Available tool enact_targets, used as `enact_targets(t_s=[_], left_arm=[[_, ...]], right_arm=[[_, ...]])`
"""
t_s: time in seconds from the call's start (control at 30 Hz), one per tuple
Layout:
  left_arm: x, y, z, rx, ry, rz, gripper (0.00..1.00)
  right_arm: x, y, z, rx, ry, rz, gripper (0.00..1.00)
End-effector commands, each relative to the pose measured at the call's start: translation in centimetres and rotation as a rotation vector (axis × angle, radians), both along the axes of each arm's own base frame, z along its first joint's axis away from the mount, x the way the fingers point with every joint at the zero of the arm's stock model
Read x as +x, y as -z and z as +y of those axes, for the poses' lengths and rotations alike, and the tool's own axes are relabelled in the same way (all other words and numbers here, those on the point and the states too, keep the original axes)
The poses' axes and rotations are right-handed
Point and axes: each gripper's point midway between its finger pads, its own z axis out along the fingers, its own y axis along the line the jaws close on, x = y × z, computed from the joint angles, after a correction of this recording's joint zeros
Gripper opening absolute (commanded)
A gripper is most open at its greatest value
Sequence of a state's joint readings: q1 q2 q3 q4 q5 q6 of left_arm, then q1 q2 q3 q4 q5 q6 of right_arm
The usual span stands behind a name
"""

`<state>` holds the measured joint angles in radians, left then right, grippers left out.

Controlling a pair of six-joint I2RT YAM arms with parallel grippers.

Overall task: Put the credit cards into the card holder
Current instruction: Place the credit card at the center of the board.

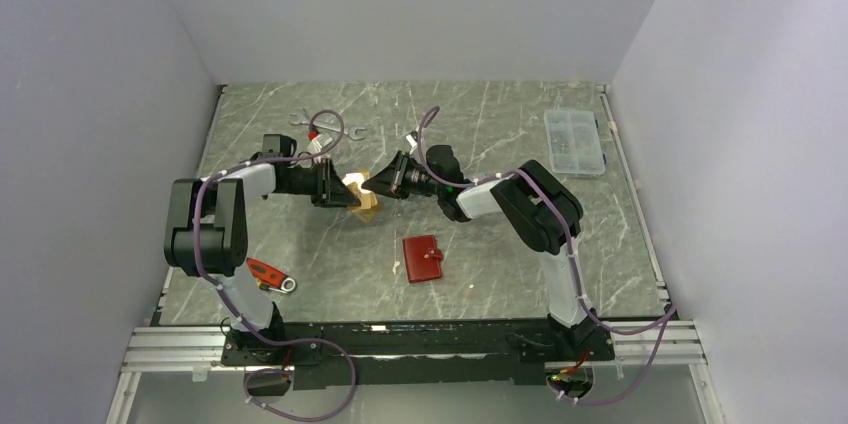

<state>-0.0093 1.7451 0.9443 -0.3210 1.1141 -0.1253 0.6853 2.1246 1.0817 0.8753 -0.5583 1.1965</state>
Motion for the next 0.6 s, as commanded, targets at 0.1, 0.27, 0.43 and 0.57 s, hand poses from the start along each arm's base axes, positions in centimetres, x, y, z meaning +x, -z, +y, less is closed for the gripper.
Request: enact_targets(t_s=[0.1, 0.27, 0.43, 0.57], left_arm=[[2.5, -2.5, 2.0, 0.006, -0.020, -0.144, 0.17], [2.3, -2.5, 2.1, -0.010, -0.012, -0.129, 0.15], [2.1, -2.6, 2.2, -0.021, -0.011, -0.122, 0.15], [1.8, -2.5, 2.1, -0.033, -0.006, -0.113, 0.15]], right_arm=[[-1.2, -2.4, 0.3, 0.052, -0.065, -0.052, 0.20], [-1.2, -2.3, 0.0, 0.046, -0.073, -0.051, 0.26], [-1.1, -2.1, -0.3, 0.048, -0.065, -0.045, 0.19], [-1.1, -2.4, -0.3, 0.074, -0.067, -0.042, 0.09]])
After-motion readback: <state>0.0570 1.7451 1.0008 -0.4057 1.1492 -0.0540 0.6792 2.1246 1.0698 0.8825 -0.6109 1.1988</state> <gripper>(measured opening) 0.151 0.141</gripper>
